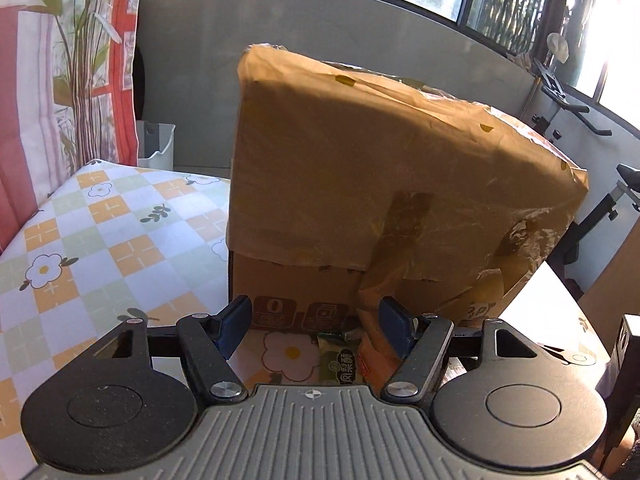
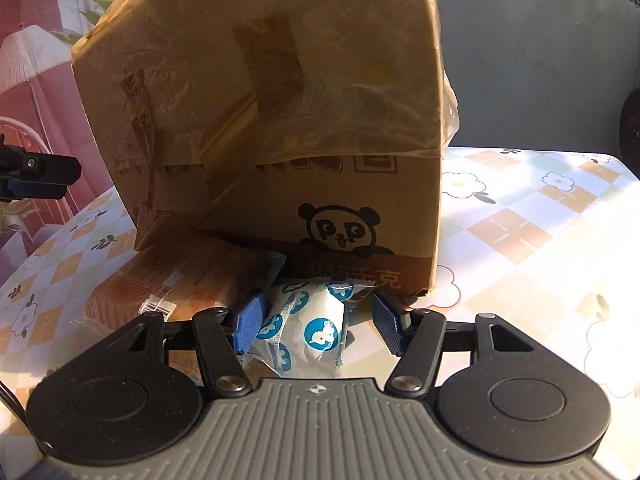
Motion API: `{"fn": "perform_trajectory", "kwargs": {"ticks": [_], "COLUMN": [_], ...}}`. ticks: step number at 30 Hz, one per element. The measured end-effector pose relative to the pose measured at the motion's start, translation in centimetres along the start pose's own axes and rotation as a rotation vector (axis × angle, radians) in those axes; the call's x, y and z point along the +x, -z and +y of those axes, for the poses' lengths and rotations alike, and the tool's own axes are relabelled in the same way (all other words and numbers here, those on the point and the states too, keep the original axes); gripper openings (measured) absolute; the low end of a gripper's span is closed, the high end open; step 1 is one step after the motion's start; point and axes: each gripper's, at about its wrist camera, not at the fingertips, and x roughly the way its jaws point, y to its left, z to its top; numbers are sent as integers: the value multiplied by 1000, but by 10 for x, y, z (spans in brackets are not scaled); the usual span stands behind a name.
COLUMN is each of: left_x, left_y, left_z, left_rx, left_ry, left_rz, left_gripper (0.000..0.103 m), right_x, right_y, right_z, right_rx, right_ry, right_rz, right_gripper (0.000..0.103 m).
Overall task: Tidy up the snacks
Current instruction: 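Grasp an orange bread packet with the left tool while the right tool grasps a blue-white candy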
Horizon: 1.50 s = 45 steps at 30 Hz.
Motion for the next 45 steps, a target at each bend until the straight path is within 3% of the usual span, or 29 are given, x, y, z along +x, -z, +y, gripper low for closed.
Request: {"fn": "perform_trajectory", "kwargs": {"ticks": [2,6,9,16,23,26,35,37,39,42,45], "left_x": [6,16,20,31,51,69,89,88,83,72,57], "left_y": [3,11,17,27,22,20,31,35,40,47,54], "left_z": [-4,-17,-32,-64,-74,-85,-99,-97,-94,-94,-83], "left_rx": [-1,9,40,123,57,87,167,169,174,209,183], "left_ry": [11,32,58,25,14,-8,-52,-53,-31,-22,-17], "left_rz": [19,64,84,134,176,235,285,289,285,272,259], "left_gripper": [72,73,76,79,83,83,94,94,79,77,76], "right_x": [-4,-22,-36,-39,-35,-35,-36,-36,-35,-35,-35], "right_y": [2,8,18,19,19,19,20,19,19,20,20], "right_z": [-2,-5,-15,-25,-29,-27,-33,-33,-33,-34,-37], "right_rx": [9,4,17,44,64,58,76,79,80,85,106], "right_ry": [-22,-8,30,16,-23,-25,-40,-41,-41,-45,-56], "right_rz": [3,0,-30,-56,-52,-52,-51,-50,-48,-49,-49], "right_gripper": [46,42,42,41,41,41,41,42,42,42,42]}}
